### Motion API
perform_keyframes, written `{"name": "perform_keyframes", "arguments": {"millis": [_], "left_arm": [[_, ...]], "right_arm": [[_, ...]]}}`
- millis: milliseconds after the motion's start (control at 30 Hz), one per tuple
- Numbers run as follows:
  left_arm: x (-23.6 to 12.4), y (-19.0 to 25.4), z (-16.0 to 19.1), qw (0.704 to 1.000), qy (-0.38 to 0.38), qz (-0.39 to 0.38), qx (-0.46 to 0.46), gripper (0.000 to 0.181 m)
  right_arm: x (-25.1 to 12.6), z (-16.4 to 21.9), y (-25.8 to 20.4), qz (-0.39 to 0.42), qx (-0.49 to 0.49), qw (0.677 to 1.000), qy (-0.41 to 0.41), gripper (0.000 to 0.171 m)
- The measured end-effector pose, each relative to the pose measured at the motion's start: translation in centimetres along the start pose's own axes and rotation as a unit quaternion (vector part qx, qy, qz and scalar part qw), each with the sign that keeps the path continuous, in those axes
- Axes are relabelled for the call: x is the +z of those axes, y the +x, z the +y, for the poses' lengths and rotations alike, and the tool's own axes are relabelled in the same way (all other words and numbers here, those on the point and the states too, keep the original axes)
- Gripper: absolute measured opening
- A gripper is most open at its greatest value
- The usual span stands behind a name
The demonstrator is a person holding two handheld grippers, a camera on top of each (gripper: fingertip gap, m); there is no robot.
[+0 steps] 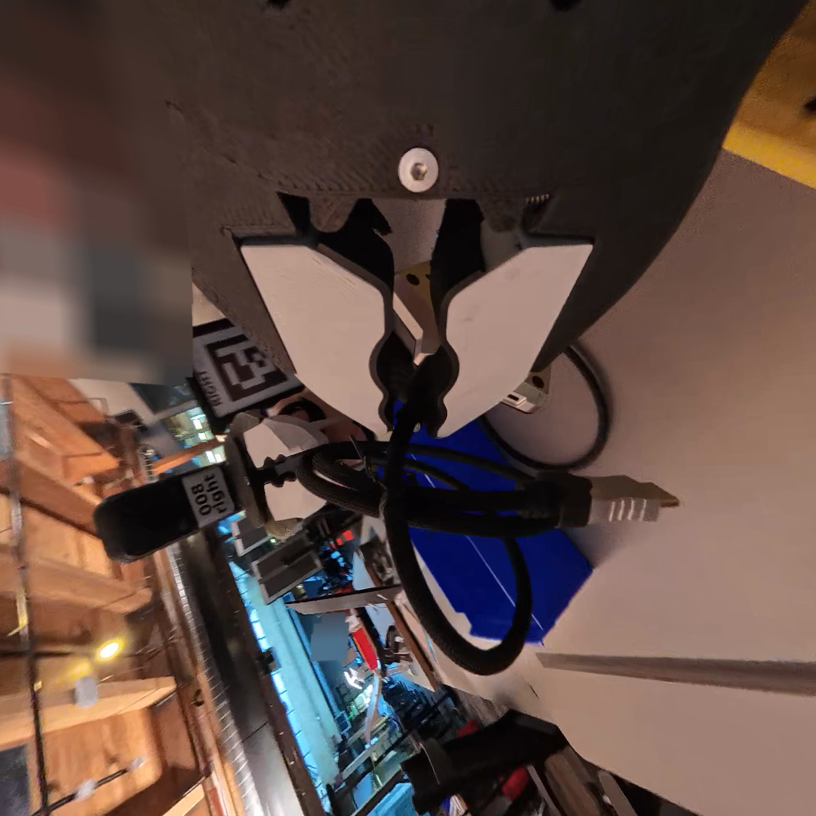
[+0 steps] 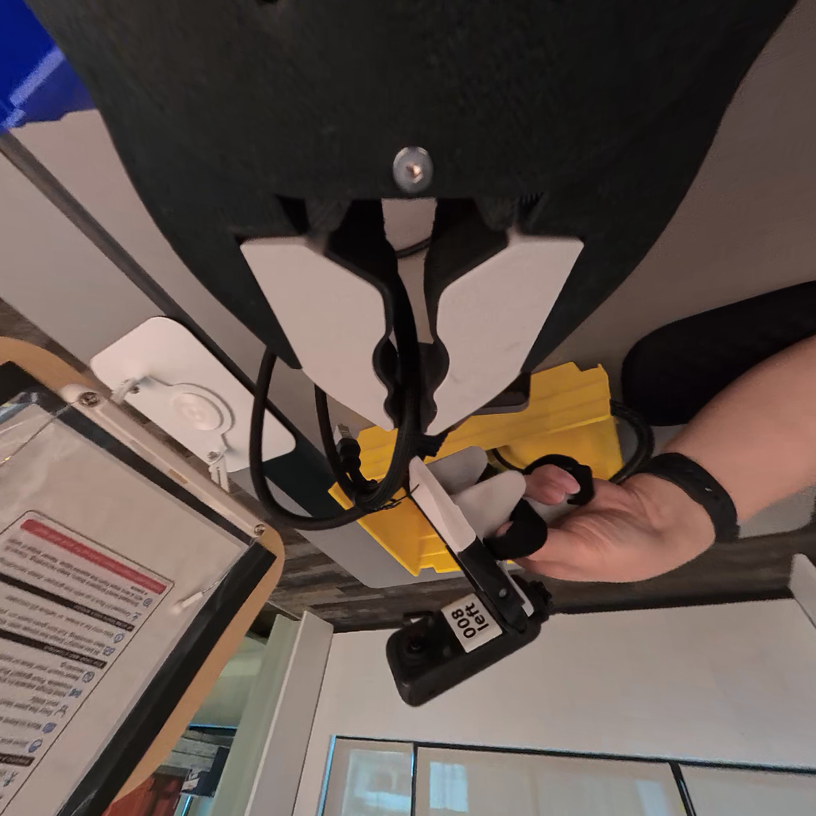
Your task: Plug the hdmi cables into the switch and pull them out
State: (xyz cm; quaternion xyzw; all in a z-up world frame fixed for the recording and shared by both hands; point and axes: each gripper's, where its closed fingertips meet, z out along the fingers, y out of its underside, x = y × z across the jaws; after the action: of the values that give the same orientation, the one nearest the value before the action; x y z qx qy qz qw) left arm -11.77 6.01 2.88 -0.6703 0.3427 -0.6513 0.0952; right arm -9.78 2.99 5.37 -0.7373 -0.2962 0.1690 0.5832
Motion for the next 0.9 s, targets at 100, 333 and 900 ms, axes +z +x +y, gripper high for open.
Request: {"name": "perform_keyframes", "arguments": {"millis": [100, 333, 900], "left_arm": [[-0.4, -0.2, 1.0, 0.999, -0.03, 0.017, -0.042, 0.018], [-3.9, 0.5, 0.5, 0.999, -0.028, 0.011, -0.033, 0.032], [-17.5, -2.3, 13.0, 0.878, -0.285, -0.385, -0.002, 0.046]], "right_arm": [[0.0, -0.1, -0.2, 0.004, -0.009, 1.0, -0.005, 0.008], [-0.4, 0.1, 0.4, 0.03, -0.031, 0.999, -0.023, 0.008], [7.1, 9.9, 2.7, 0.118, -0.102, 0.973, -0.172, 0.009]]}}
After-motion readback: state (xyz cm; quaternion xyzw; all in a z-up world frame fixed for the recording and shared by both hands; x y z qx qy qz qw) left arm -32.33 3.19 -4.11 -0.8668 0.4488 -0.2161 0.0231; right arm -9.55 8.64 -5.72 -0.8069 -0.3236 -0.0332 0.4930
